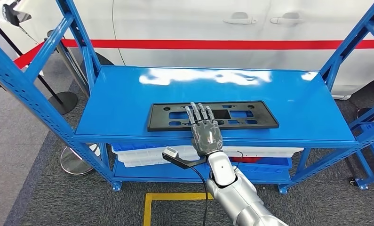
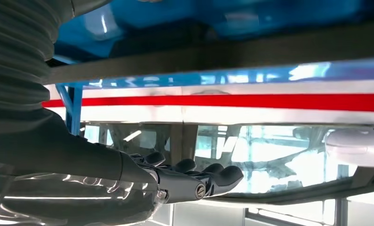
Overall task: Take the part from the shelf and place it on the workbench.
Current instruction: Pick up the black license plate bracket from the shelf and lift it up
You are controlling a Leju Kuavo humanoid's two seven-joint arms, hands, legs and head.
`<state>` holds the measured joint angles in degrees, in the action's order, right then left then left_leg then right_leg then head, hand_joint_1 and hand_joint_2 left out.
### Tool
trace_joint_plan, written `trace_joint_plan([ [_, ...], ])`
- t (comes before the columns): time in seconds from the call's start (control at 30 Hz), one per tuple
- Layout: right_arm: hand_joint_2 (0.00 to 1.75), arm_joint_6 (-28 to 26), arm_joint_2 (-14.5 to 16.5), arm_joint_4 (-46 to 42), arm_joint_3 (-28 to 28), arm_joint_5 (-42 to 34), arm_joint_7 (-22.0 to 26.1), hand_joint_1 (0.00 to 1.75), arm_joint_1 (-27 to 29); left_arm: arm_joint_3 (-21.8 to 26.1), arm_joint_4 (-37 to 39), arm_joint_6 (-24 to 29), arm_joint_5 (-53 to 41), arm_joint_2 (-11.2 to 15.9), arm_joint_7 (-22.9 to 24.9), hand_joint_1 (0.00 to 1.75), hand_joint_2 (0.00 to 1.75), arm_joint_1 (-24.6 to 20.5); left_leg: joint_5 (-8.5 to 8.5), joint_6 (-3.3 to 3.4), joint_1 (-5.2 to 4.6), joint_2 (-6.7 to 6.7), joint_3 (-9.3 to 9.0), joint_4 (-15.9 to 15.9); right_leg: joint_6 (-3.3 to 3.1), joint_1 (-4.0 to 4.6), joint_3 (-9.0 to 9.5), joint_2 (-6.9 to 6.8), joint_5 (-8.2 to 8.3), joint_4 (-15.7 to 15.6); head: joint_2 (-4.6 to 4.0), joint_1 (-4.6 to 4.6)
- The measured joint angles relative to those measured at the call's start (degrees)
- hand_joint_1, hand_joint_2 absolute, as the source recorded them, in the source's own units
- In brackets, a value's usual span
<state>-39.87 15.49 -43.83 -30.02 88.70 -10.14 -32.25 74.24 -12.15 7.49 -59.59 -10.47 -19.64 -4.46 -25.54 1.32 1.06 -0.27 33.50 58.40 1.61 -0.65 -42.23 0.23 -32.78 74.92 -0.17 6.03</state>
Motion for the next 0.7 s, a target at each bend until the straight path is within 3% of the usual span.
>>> trace_joint_plan([
  [0.03,1.75,0.01,0.02,0.29,0.01,0.00,0.00,0.00,-0.02,0.01,0.00,0.02,0.00,0.00,0.01,0.00,0.00,0.03,-0.02,-0.02,0.00,-0.04,-0.04,0.01,-0.06,-0.02,0.06,0.00,0.84,-0.25,0.00,0.00],
  [0.07,1.75,0.01,0.08,0.52,0.01,0.00,0.00,0.00,-0.07,0.01,0.00,0.05,0.00,-0.01,0.01,0.00,0.00,0.04,-0.05,-0.07,0.00,-0.10,-0.13,0.01,-0.23,-0.03,1.26,0.00,2.61,-2.83,0.00,0.00],
  [0.1,1.75,0.01,0.17,0.69,0.02,0.00,0.00,0.00,-0.18,0.01,0.00,0.06,-0.01,-0.02,0.01,0.00,0.00,0.04,-0.11,-0.16,0.00,-0.15,-0.24,0.01,-0.53,0.00,3.30,0.00,4.77,-6.99,0.00,0.00],
  [0.17,1.75,-0.01,0.44,0.95,0.03,0.00,0.01,0.00,-0.52,0.01,0.00,0.07,-0.01,-0.05,0.01,0.00,0.00,0.00,-0.26,-0.57,-0.18,-0.19,-0.30,0.05,-1.12,0.34,6.72,0.00,7.29,-14.14,0.00,0.00],
  [0.23,1.75,-0.04,0.64,1.21,0.09,0.00,0.03,0.00,-0.76,0.01,0.00,0.07,-0.01,-0.08,0.03,0.00,0.00,-0.02,-0.30,-1.16,-0.29,-0.18,-0.23,-0.01,-1.52,0.72,7.51,0.04,7.43,-16.17,0.00,0.01],
  [0.33,1.75,-0.09,0.93,1.57,0.30,0.00,0.04,0.00,-0.89,0.01,0.00,0.07,-0.04,-0.07,0.13,0.00,0.00,-0.02,-0.92,-2.12,-0.22,-0.07,-0.14,0.49,-2.50,0.41,7.87,0.03,7.76,-16.95,0.00,0.01],
  [0.4,1.75,-0.10,1.21,1.75,0.44,0.00,0.04,0.00,-1.05,0.01,0.00,-0.02,-0.20,-0.04,0.26,0.00,0.00,0.00,-3.57,-2.54,-0.14,-0.01,1.93,5.15,-3.12,0.20,8.26,-0.06,7.87,-17.42,0.00,0.01],
  [0.47,1.75,-0.09,1.31,2.00,0.67,0.00,0.04,0.00,-1.07,0.00,0.00,-0.20,-0.40,-0.02,0.45,0.00,0.00,0.07,-6.75,-2.85,-0.11,-0.01,5.71,12.73,-3.42,0.31,8.33,-0.13,7.72,-17.40,0.00,0.01],
  [0.5,1.75,-0.09,1.31,2.15,0.80,0.00,0.04,0.00,-1.01,0.00,0.00,-0.29,-0.49,-0.01,0.54,0.00,0.00,0.14,-7.16,-2.97,-0.08,0.00,7.04,15.12,-3.47,0.37,8.39,-0.13,7.64,-17.37,0.00,0.01],
  [0.53,1.75,-0.08,1.30,2.30,0.96,0.00,0.04,0.00,-0.97,0.01,0.00,-0.36,-0.54,0.01,0.58,0.00,0.00,0.21,-6.48,-3.04,-0.05,0.01,7.43,15.47,-3.47,0.40,8.48,-0.10,7.54,-17.33,0.00,0.02],
  [0.57,1.75,-0.08,1.30,2.40,1.11,0.00,0.04,0.00,-0.94,0.01,0.00,-0.42,-0.59,0.03,0.61,0.00,0.00,0.25,-4.89,-3.03,-0.02,0.02,6.80,13.76,-3.41,0.41,8.63,-0.05,7.41,-17.27,0.00,0.02],
  [0.63,1.75,-0.09,1.29,2.50,1.43,0.00,0.03,0.00,-0.95,0.01,0.00,-0.50,-0.78,0.09,0.63,0.00,0.00,0.26,-0.86,-2.74,0.00,0.07,3.31,6.17,-3.10,0.44,9.02,0.05,6.98,-17.04,0.00,0.01],
  [0.7,1.75,-0.10,1.27,2.53,1.69,0.00,-0.01,0.00,-0.99,0.00,0.00,-0.55,-0.94,0.13,0.64,0.00,0.00,0.20,0.69,-2.18,-0.20,0.04,0.83,0.88,-2.59,0.64,9.03,0.09,6.62,-16.70,0.00,0.00],
])
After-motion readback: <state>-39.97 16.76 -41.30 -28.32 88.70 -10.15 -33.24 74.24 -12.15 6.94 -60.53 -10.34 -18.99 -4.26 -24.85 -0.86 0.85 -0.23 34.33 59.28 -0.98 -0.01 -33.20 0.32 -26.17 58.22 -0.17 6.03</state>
